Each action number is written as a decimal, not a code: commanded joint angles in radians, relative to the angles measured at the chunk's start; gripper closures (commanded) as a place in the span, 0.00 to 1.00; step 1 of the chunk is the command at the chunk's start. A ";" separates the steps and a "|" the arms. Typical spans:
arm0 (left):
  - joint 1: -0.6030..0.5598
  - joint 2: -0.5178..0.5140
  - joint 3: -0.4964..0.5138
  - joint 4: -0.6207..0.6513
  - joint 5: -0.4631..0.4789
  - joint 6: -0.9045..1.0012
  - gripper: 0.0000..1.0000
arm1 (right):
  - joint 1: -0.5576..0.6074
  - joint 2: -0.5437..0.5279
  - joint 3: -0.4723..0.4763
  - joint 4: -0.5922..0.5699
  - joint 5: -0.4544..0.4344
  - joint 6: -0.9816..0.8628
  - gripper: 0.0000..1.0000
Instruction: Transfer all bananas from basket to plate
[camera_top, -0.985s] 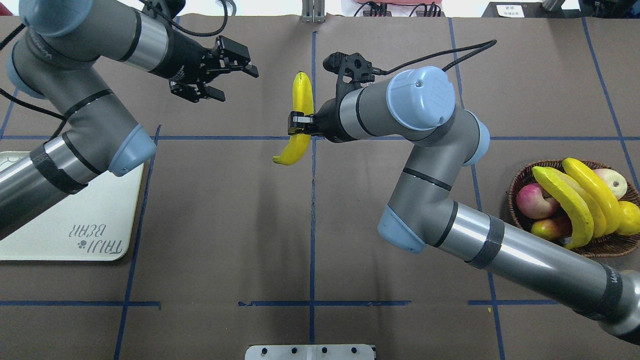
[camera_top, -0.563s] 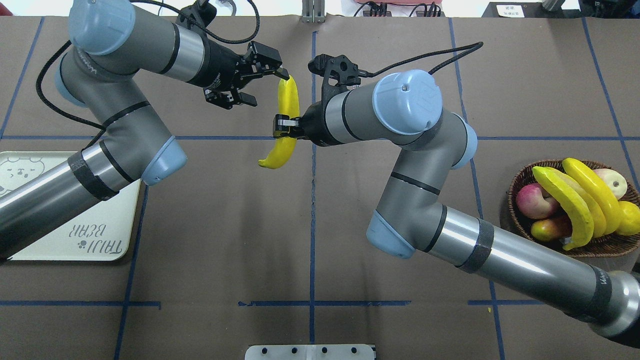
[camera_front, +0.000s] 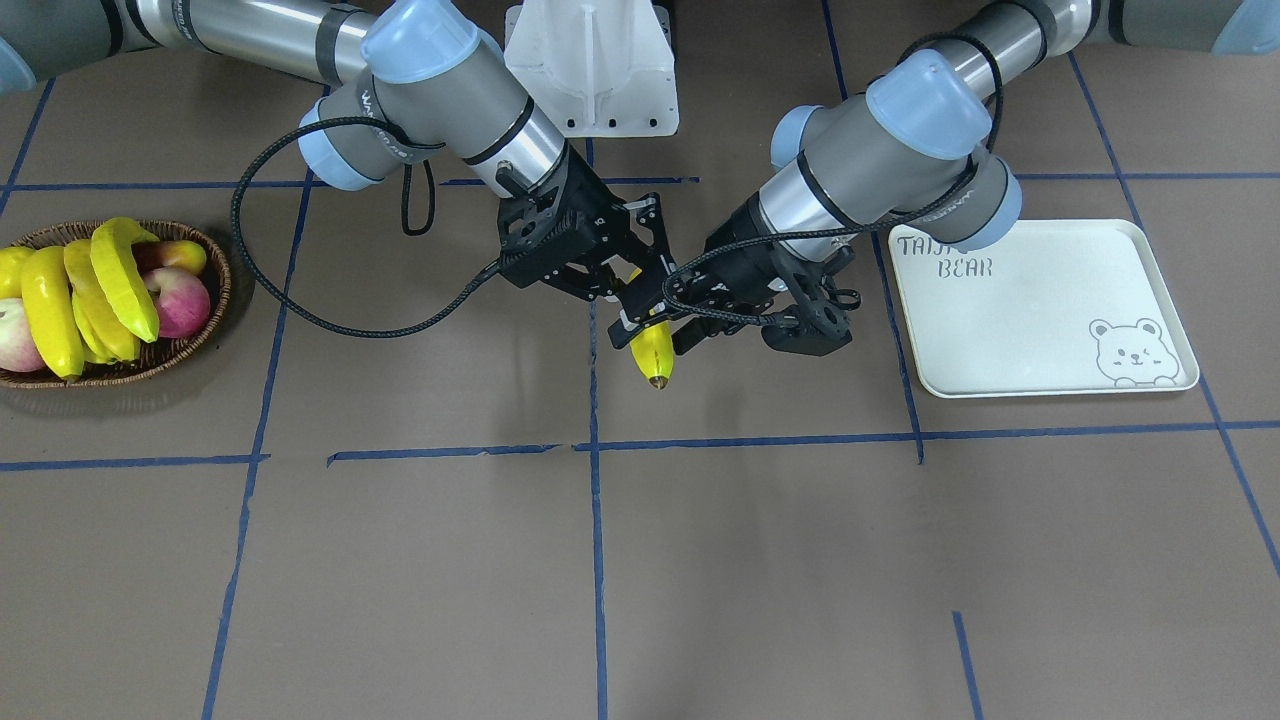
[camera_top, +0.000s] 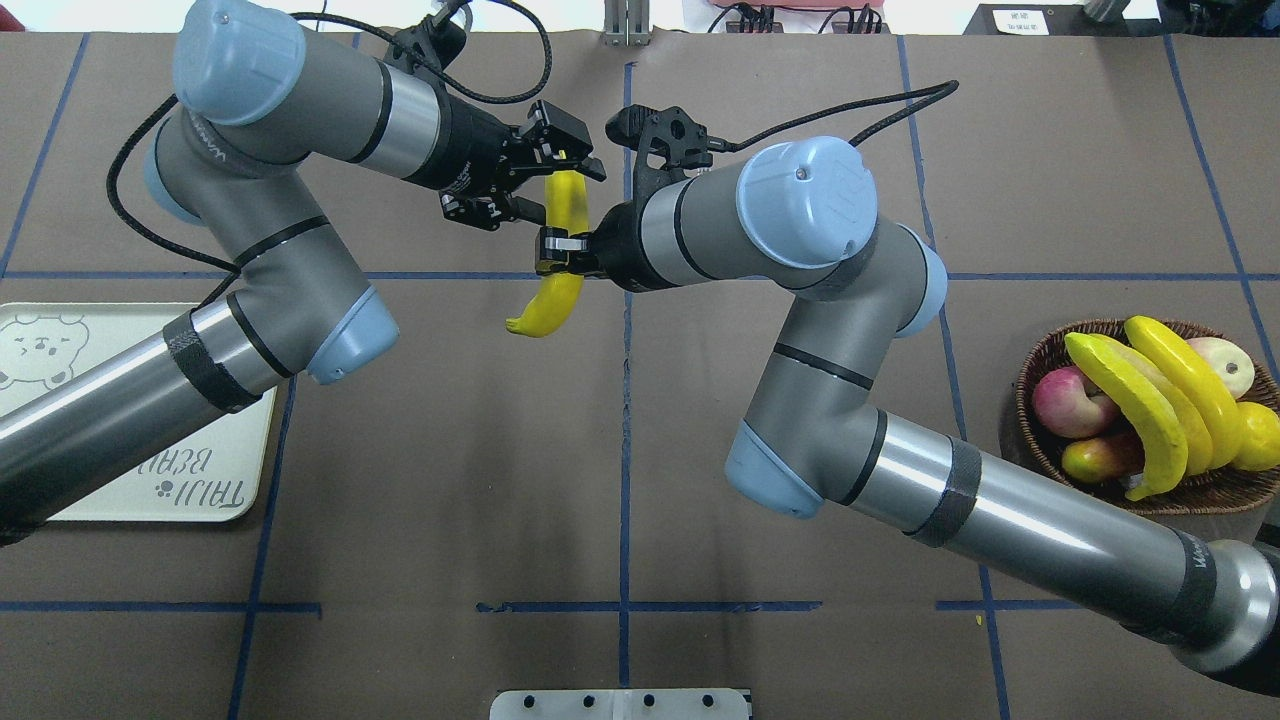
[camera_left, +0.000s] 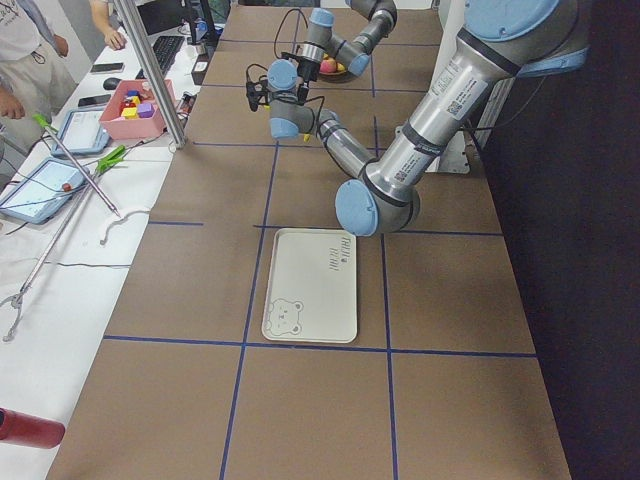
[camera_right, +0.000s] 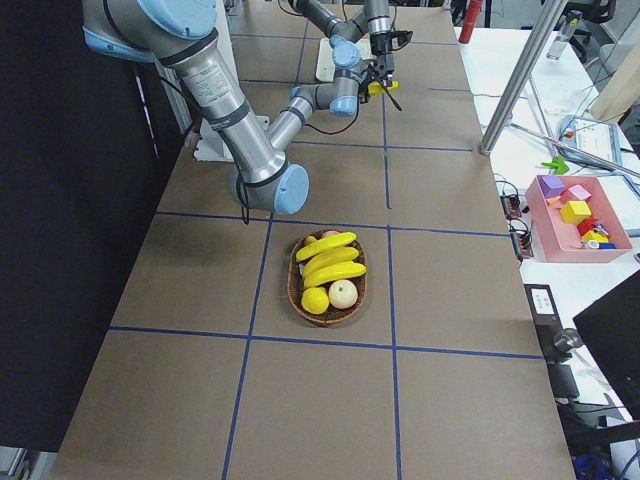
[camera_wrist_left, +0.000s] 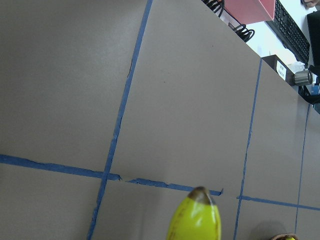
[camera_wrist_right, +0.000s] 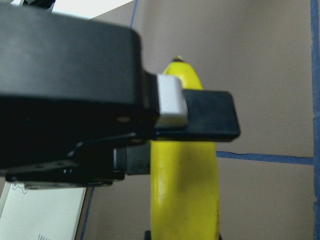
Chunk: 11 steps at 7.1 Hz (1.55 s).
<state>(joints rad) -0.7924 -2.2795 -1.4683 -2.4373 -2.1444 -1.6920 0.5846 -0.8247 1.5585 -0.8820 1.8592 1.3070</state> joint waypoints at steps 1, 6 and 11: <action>0.004 0.000 -0.001 -0.017 0.000 0.000 0.98 | 0.000 0.003 0.000 -0.002 0.000 0.000 0.95; -0.002 0.014 -0.003 -0.023 0.000 -0.055 1.00 | 0.012 0.001 0.008 -0.002 0.012 0.005 0.00; -0.143 0.265 -0.038 -0.036 -0.073 -0.038 1.00 | 0.154 -0.071 0.012 -0.023 0.208 0.000 0.00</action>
<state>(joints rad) -0.8781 -2.0905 -1.5001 -2.4774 -2.1734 -1.7388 0.6929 -0.8682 1.5705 -0.8983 2.0065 1.3093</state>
